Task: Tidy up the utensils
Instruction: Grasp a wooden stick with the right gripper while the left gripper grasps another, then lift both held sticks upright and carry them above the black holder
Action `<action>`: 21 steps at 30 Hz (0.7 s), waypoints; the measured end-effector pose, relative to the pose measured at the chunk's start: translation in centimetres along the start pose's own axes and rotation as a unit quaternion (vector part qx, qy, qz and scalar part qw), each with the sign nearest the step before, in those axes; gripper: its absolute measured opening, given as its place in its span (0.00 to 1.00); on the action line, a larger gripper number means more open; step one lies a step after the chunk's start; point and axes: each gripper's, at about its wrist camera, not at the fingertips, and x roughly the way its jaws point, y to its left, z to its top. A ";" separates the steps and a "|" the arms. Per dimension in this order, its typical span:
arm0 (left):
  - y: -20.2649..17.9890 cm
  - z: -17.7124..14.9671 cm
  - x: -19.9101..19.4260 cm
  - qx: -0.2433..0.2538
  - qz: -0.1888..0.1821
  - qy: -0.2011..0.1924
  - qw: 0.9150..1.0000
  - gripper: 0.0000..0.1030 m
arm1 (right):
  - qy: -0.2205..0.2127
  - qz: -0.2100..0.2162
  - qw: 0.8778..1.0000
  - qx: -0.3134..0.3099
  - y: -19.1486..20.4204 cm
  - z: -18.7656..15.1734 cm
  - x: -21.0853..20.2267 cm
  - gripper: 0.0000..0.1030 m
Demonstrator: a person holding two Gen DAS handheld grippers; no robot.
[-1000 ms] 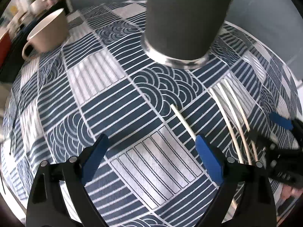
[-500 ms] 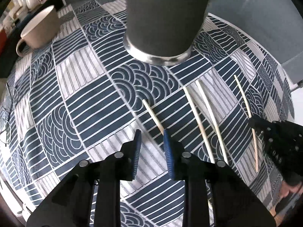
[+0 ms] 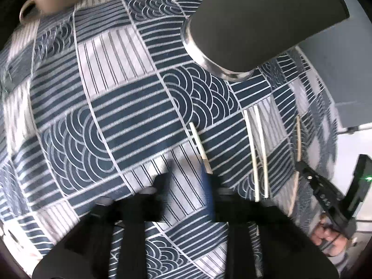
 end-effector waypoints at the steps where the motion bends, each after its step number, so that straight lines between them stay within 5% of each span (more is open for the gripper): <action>1: -0.2 0.2 0.0 -0.006 0.001 0.002 1.000 0.45 | 0.000 0.000 1.000 0.001 0.0 0.1 0.0 0.04; 4: -1.8 0.3 0.8 -0.003 0.020 0.015 1.000 0.54 | -0.001 -0.001 1.000 0.001 0.1 0.0 0.1 0.04; 8: -3.8 0.4 1.5 0.009 0.094 0.008 0.996 0.54 | 0.000 -0.002 1.000 0.001 0.3 0.0 0.2 0.05; 10: -5.1 0.1 2.0 0.034 0.138 -0.004 0.990 0.45 | -0.001 -0.005 1.000 -0.002 0.5 -0.1 0.3 0.05; 11: -5.5 -0.1 2.1 0.045 0.136 -0.016 0.990 0.27 | -0.001 -0.006 1.000 -0.004 0.5 -0.1 0.2 0.05; 14: -6.6 -0.2 2.4 0.072 0.124 -0.023 0.989 0.05 | 0.002 -0.010 1.000 -0.010 0.5 -0.2 0.1 0.04; 21: -3.6 0.9 2.0 0.046 0.083 0.003 0.995 0.04 | -0.010 0.009 1.000 0.010 -1.0 -0.8 -1.1 0.04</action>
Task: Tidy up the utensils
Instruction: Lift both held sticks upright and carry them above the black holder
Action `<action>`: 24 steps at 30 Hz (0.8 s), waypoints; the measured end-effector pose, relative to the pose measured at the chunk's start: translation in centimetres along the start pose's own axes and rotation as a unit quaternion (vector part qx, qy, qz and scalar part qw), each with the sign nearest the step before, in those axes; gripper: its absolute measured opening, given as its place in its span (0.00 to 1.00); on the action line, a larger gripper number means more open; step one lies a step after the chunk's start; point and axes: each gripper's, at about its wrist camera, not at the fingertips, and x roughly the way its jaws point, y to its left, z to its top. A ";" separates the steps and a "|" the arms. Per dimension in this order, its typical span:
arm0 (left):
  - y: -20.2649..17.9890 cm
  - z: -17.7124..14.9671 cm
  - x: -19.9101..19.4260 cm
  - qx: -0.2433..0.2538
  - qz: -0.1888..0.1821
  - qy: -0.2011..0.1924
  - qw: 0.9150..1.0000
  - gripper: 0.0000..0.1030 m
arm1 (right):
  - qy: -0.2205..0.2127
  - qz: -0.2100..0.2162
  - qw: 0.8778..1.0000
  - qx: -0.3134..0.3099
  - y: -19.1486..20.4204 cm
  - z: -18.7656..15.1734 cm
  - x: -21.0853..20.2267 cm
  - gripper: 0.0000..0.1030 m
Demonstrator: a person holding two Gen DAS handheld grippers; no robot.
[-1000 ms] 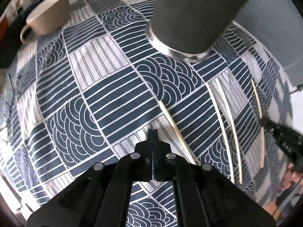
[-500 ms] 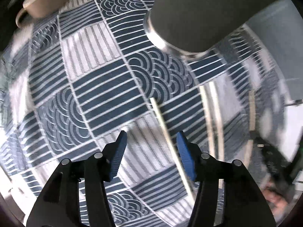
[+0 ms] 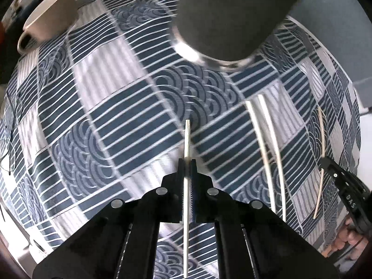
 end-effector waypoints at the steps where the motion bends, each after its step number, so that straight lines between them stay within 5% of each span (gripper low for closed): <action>1: 0.7 0.1 -0.1 -0.005 -0.007 0.001 1.000 0.04 | -0.003 0.000 1.000 0.002 -0.2 0.1 -0.2 0.04; 5: 3.4 1.0 -1.4 -0.034 -0.041 0.001 0.999 0.04 | -0.023 0.004 1.000 0.018 -1.0 0.6 -1.5 0.04; 12: 6.7 3.3 -7.2 -0.041 -0.050 -0.060 0.996 0.04 | -0.088 0.025 0.995 0.036 -0.7 3.5 -5.5 0.05; 24: 7.7 8.9 -19.2 -0.005 -0.068 -0.170 0.983 0.04 | -0.196 0.055 0.979 -0.003 6.1 10.0 -12.9 0.05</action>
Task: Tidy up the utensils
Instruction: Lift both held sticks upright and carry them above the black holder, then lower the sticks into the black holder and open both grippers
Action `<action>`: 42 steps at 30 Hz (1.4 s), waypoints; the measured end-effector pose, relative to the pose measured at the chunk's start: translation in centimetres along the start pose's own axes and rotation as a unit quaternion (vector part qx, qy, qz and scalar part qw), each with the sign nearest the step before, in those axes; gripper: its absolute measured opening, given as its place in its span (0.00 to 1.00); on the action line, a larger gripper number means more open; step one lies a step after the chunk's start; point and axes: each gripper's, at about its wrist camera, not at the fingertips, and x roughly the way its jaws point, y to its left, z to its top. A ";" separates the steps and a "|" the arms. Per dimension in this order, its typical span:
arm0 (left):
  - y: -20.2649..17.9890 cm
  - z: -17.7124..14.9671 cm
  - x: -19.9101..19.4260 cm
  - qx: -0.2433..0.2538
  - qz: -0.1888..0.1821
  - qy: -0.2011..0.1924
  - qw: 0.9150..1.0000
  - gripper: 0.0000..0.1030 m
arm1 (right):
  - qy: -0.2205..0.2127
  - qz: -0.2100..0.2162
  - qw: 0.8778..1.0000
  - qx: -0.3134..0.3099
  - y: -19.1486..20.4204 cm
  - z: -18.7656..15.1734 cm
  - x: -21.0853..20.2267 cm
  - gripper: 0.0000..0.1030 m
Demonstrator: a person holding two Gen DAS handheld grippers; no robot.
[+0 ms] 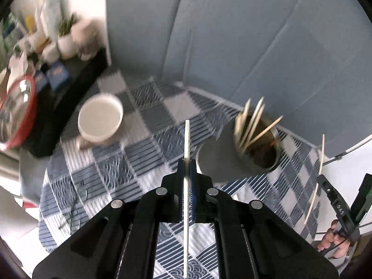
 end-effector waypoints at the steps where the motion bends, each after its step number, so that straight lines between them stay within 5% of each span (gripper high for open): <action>1: -0.4 0.6 -0.3 0.003 -0.007 -0.005 1.000 0.04 | -0.005 0.002 1.000 -0.005 0.5 0.5 -0.1 0.05; 21: -8.0 9.8 0.3 0.058 -0.083 -0.041 0.994 0.04 | -0.055 0.050 0.994 -0.080 8.1 9.4 2.9 0.05; 35: -8.8 11.2 3.3 0.065 -0.138 -0.089 0.984 0.04 | -0.049 0.121 0.989 -0.074 9.7 9.1 8.9 0.05; 42: -8.2 9.9 4.6 0.071 -0.175 -0.119 0.975 0.05 | -0.084 0.143 0.983 -0.080 9.7 7.9 10.2 0.05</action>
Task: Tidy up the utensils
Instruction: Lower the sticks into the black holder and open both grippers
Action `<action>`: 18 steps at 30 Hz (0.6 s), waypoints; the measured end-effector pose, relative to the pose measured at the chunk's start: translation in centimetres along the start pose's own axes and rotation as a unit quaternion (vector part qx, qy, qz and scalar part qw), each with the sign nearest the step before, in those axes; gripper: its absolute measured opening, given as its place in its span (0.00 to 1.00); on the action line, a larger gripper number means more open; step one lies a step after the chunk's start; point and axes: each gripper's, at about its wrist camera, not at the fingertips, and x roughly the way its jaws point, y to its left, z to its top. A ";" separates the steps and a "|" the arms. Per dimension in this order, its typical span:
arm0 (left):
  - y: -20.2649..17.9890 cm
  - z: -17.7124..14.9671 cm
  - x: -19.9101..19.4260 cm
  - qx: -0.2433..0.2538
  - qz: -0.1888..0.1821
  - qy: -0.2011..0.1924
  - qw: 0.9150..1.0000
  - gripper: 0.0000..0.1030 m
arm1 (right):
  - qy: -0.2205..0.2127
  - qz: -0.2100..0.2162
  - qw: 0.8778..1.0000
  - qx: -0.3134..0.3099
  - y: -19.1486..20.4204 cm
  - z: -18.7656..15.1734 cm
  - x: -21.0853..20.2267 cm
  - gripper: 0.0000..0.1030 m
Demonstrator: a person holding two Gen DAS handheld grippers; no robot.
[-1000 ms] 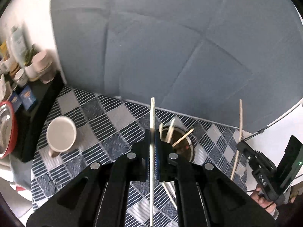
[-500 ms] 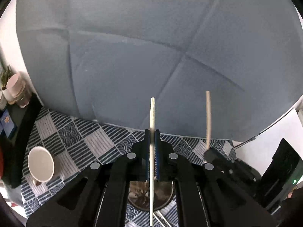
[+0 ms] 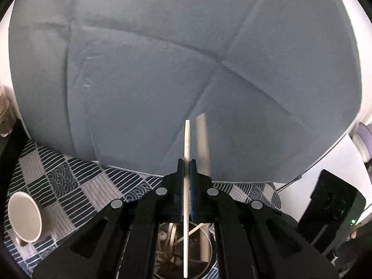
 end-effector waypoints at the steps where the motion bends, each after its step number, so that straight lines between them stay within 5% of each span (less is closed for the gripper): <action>1: 0.0 -0.3 0.0 0.006 0.000 -0.006 1.000 0.05 | 0.000 0.001 1.000 0.000 -0.1 -0.3 0.3 0.05; 13: 1.7 -3.2 -0.1 0.004 0.000 -0.022 1.000 0.06 | 0.007 -0.009 1.000 0.027 -2.1 -3.4 0.4 0.08; 18: 1.9 -2.9 -1.2 -0.002 0.010 -0.033 0.999 0.23 | -0.015 -0.026 0.999 0.037 -2.8 -2.6 -1.7 0.10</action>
